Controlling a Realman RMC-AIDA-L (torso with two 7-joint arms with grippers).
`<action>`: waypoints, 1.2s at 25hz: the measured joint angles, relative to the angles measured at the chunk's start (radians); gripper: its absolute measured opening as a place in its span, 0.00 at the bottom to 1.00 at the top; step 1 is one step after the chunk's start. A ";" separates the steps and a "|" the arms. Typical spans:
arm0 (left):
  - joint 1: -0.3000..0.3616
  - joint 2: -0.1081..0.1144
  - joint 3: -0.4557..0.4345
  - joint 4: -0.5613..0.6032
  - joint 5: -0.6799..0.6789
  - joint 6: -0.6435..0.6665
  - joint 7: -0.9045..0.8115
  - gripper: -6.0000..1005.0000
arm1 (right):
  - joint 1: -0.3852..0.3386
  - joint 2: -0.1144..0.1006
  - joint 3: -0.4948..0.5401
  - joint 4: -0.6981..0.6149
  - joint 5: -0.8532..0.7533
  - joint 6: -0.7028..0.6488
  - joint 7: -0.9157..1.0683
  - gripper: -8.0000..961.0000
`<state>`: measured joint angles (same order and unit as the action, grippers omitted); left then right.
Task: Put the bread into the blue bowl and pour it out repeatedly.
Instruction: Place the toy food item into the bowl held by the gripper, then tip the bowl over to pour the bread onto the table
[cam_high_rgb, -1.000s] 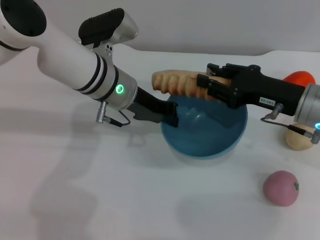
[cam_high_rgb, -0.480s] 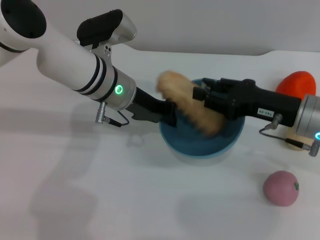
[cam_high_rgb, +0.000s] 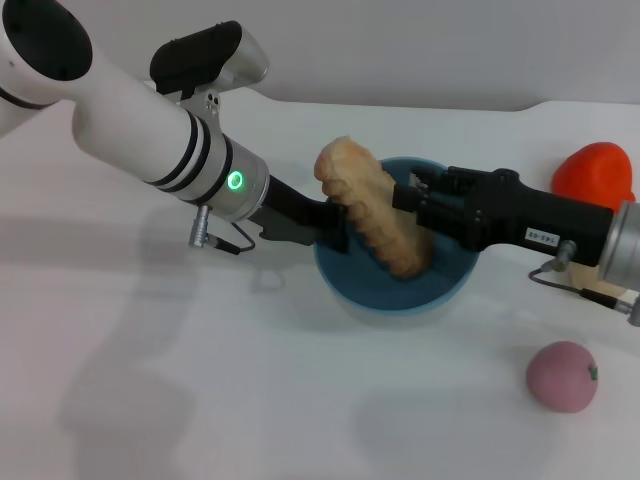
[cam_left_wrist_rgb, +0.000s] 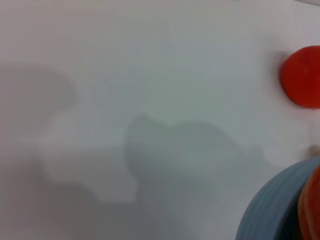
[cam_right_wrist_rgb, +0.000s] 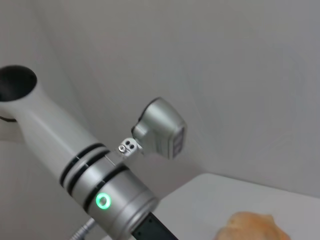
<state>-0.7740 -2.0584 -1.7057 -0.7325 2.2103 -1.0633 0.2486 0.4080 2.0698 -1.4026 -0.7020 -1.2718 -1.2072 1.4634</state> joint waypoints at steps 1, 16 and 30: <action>-0.001 0.000 0.000 0.009 0.000 0.007 0.000 0.01 | -0.011 0.000 0.003 -0.016 0.002 -0.006 0.000 0.43; -0.002 0.001 0.007 0.045 0.038 0.141 0.010 0.01 | -0.132 -0.001 0.270 -0.090 0.007 -0.088 -0.004 0.43; -0.046 -0.007 0.220 0.050 0.038 0.493 0.007 0.01 | -0.241 -0.052 0.539 0.039 -0.131 -0.076 0.091 0.43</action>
<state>-0.8198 -2.0654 -1.4862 -0.6828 2.2488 -0.5704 0.2560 0.1671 2.0178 -0.8633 -0.6632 -1.4028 -1.2833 1.5543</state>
